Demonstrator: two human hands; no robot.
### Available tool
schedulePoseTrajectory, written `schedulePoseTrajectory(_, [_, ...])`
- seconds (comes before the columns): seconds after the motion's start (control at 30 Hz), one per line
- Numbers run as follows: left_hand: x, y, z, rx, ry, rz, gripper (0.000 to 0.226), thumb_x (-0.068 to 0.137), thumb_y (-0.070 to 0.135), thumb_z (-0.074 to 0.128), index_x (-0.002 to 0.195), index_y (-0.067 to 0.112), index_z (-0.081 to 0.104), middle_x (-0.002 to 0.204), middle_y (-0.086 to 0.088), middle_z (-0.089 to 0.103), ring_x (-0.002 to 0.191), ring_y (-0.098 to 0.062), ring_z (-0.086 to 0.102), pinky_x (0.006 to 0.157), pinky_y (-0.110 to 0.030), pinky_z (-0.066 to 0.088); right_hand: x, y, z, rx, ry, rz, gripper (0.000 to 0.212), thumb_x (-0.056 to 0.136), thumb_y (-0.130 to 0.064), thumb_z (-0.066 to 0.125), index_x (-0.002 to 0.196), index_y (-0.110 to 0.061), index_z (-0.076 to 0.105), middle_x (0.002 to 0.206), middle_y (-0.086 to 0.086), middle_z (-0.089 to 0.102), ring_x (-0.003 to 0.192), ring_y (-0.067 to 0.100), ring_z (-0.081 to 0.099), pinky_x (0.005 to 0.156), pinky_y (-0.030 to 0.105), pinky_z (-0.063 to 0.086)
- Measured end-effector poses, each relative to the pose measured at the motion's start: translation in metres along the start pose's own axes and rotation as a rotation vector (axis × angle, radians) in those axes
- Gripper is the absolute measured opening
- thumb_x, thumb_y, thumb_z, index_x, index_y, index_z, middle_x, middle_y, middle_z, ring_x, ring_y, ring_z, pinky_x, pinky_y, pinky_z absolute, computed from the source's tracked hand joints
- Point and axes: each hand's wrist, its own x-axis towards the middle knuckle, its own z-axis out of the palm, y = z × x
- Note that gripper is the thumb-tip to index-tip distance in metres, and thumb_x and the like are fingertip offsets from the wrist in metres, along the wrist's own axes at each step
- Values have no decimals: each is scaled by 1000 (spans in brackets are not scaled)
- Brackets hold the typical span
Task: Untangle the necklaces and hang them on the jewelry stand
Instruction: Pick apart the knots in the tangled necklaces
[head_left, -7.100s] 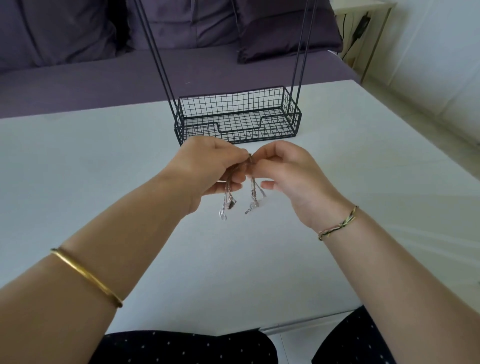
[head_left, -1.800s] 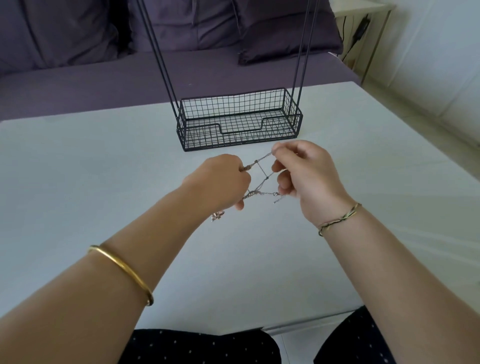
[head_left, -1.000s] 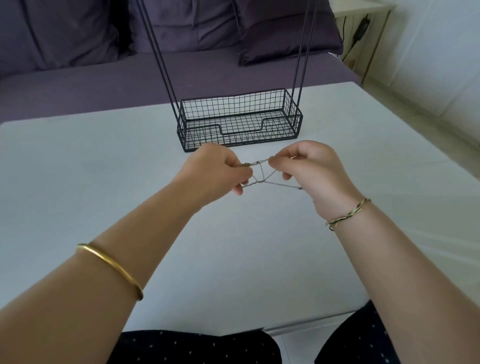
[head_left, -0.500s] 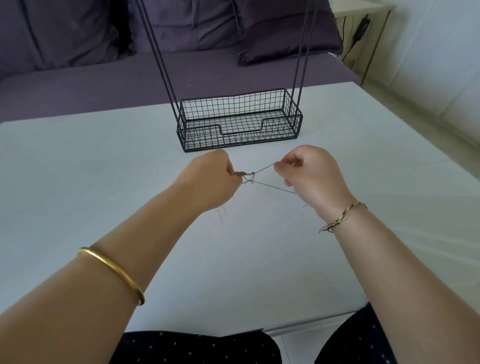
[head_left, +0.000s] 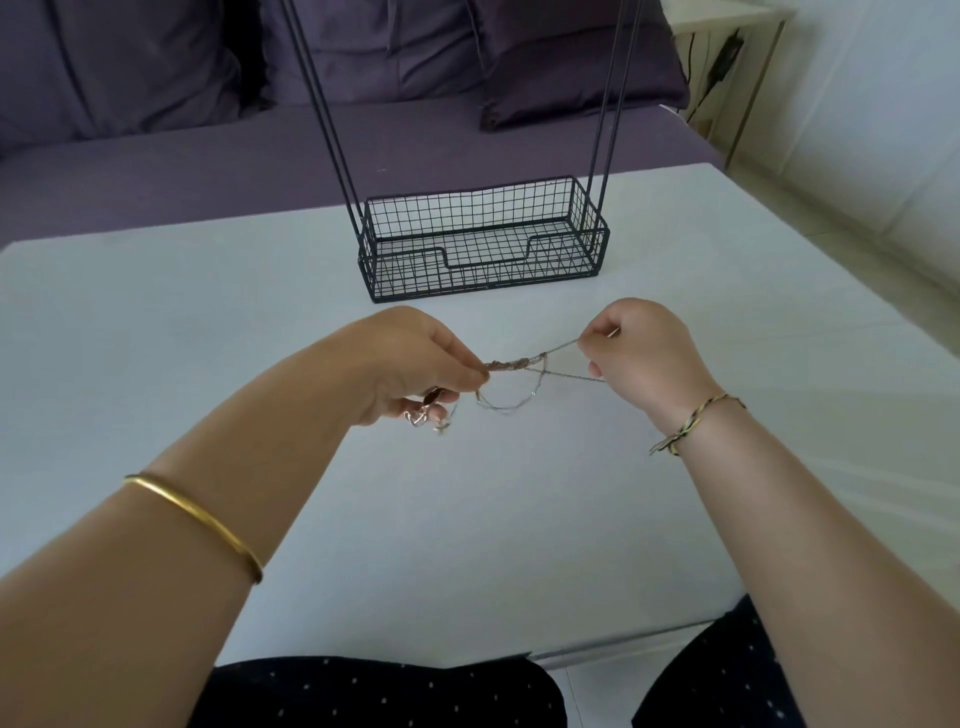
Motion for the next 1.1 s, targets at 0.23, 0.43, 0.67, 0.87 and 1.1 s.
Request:
schedulePoseTrajectory(0.23, [0,0,2,-237,-45,-13,19,90,-10,51,105,-3,61,83,-15,67,60,-15,63,52,-22,54,-3,-3,2,-60,-23,-6,18,86,-11,46,75,-19,58,84,2,67,80,27,59,77,40,53])
schedulePoseTrajectory(0.43, [-1,5,4,-424,-92,26,20,93,-12,43,100,0,58,86,-19,70,69,-21,71,53,-24,56,-11,-13,0,-41,38,-153,26,81,-2,46,87,-24,59,94,-7,62,101,20,58,89,39,47])
schedulePoseTrajectory(0.67, [-1,8,6,-461,-46,115,19,92,-10,48,99,5,58,94,-20,67,69,-23,69,57,-27,59,-33,-38,-4,545,-329,38,15,87,-13,52,76,-10,61,70,6,69,63,20,66,66,33,51])
schedulePoseTrajectory(0.87, [0,8,6,-425,-11,195,25,91,-12,47,98,8,61,94,-10,69,77,-23,67,67,-29,60,-36,-38,1,662,-518,59,19,91,-23,60,89,-5,63,80,10,68,71,22,66,74,34,55])
schedulePoseTrajectory(1.1, [-3,8,5,-377,-12,227,32,92,-12,45,105,11,63,109,-5,69,89,-24,69,76,-31,58,-33,-39,2,840,-550,195,10,89,-1,55,87,-9,60,75,5,67,72,18,63,83,36,51])
